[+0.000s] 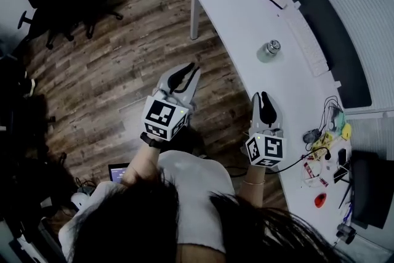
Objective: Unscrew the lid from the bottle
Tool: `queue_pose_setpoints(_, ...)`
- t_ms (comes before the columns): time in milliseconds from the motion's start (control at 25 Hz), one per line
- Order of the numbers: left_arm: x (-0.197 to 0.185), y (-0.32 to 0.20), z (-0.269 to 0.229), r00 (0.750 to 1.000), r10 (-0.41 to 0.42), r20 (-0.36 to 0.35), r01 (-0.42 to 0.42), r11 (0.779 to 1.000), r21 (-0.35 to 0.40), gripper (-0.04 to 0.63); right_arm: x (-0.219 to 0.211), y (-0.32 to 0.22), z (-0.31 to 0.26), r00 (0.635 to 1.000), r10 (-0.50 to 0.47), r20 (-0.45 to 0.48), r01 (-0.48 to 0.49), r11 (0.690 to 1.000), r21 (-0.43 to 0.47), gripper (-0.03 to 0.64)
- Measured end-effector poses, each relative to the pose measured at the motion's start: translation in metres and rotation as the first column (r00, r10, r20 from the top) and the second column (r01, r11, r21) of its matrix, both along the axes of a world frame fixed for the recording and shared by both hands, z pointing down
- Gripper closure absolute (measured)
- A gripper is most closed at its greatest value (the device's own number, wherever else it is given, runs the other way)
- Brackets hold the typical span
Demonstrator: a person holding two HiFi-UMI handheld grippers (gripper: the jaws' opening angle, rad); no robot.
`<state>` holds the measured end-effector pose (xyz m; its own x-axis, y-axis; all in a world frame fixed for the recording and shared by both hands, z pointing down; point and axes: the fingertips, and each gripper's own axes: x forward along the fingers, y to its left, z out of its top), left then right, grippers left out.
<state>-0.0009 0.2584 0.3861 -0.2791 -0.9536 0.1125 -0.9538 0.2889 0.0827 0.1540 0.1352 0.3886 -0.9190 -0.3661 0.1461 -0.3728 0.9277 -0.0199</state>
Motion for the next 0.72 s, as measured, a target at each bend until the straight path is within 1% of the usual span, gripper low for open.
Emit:
queue_pose_setpoints(80,-0.021,-0.004,0.001,1.0,0.007,0.002,-0.007,1.0,-0.004,0.519,-0.02,-0.003,0.0,1.0,0.003,-0.002,-0.003,1.0,-0.001,0.547)
queue_pose_setpoints(240,-0.057,-0.011,0.002,1.0,0.026,-0.004,-0.026,1.0,-0.006,0.482,-0.053,-0.01,0.0,1.0,0.014,-0.003,-0.014,1.0,-0.01,0.532)
queue_pose_setpoints(360,-0.078,-0.017,0.003,0.999,0.054,-0.009,-0.054,0.999,-0.004,0.436,-0.072,-0.016,-0.001,0.999,0.035,0.004,-0.035,0.999,-0.018,0.52)
queue_pose_setpoints(600,-0.106,-0.016,0.003,0.996,0.092,-0.002,-0.092,0.996,0.002,0.41,-0.097,-0.02,-0.004,0.997,0.076,0.017,-0.076,0.997,-0.023,0.499)
queue_pose_setpoints(720,-0.114,-0.015,0.006,0.993,0.117,-0.019,-0.117,0.993,-0.009,0.363,-0.103,-0.02,-0.004,0.996,0.089,0.011,-0.089,0.996,-0.027,0.485)
